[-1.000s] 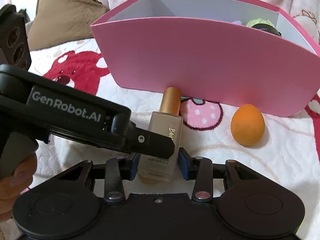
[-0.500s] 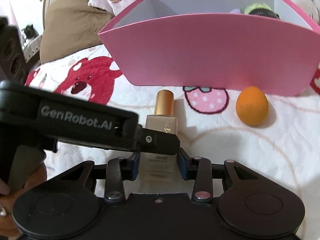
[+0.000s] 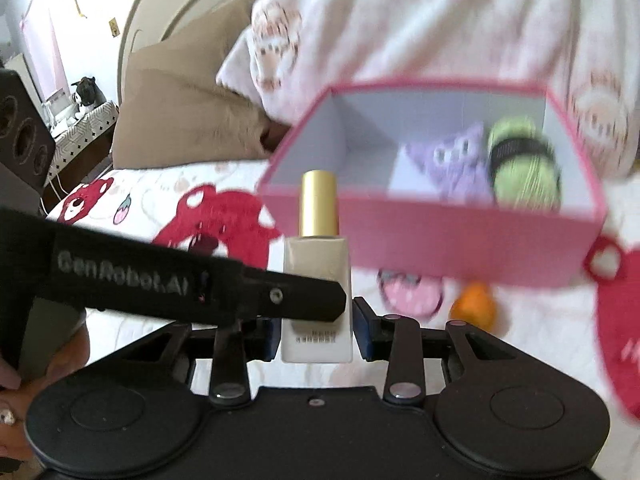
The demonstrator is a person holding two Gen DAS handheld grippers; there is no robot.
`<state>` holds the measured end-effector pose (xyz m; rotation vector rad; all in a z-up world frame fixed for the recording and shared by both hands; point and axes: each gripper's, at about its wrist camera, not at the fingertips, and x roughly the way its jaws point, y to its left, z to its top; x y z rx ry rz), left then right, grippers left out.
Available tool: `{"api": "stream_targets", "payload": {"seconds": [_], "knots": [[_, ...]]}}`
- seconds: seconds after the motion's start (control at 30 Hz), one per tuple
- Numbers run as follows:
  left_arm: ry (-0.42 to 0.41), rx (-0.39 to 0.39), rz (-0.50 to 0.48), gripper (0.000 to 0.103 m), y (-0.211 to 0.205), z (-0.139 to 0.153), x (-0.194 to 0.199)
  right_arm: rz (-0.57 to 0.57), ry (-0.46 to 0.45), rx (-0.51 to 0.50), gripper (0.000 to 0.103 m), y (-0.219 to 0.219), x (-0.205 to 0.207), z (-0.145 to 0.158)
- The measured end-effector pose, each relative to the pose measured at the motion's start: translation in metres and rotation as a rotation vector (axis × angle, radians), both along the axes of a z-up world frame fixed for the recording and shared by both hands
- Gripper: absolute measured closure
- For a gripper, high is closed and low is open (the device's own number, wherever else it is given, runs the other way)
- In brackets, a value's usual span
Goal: Organize objects
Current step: 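Lift the foundation bottle with the left gripper over the pink box, then lower the bottle beside the plush doll and open the left gripper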
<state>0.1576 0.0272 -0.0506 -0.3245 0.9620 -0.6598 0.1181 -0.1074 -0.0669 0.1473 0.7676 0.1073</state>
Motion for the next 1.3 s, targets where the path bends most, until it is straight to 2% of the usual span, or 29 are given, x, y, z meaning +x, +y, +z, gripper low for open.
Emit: {"api": "stream_targets", "payload": {"seconds": [0.17, 0.27, 0.37, 0.5, 0.57, 0.73, 0.87, 1.3], "knots": [[-0.071, -0.042, 0.018, 0.062, 0.001, 0.043, 0.023, 0.036, -0.053, -0.075, 0.062, -0.009, 0.022, 0.054], [-0.097, -0.030, 0.031, 0.062, -0.002, 0.062, 0.042, 0.037, -0.059, -0.073, 0.062, -0.015, 0.046, 0.075], [-0.075, -0.002, 0.040, 0.062, -0.009, 0.072, 0.069, 0.032, -0.033, -0.058, 0.062, -0.022, 0.075, 0.084], [0.017, -0.026, 0.056, 0.062, -0.014, 0.072, 0.106, 0.039, 0.017, -0.077, 0.062, -0.032, 0.107, 0.088], [0.041, -0.019, 0.065, 0.062, -0.018, 0.069, 0.120, 0.035, 0.052, -0.055, 0.062, -0.040, 0.125, 0.086], [0.091, 0.058, 0.105, 0.062, -0.034, 0.050, 0.151, 0.091, 0.135, -0.026, 0.063, -0.058, 0.171, 0.069], [0.091, 0.105, 0.095, 0.062, -0.047, 0.032, 0.169, 0.124, 0.184, -0.034, 0.063, -0.069, 0.195, 0.047], [0.239, 0.141, 0.128, 0.062, -0.068, -0.031, 0.213, 0.192, 0.322, -0.015, 0.063, -0.093, 0.241, -0.012]]}}
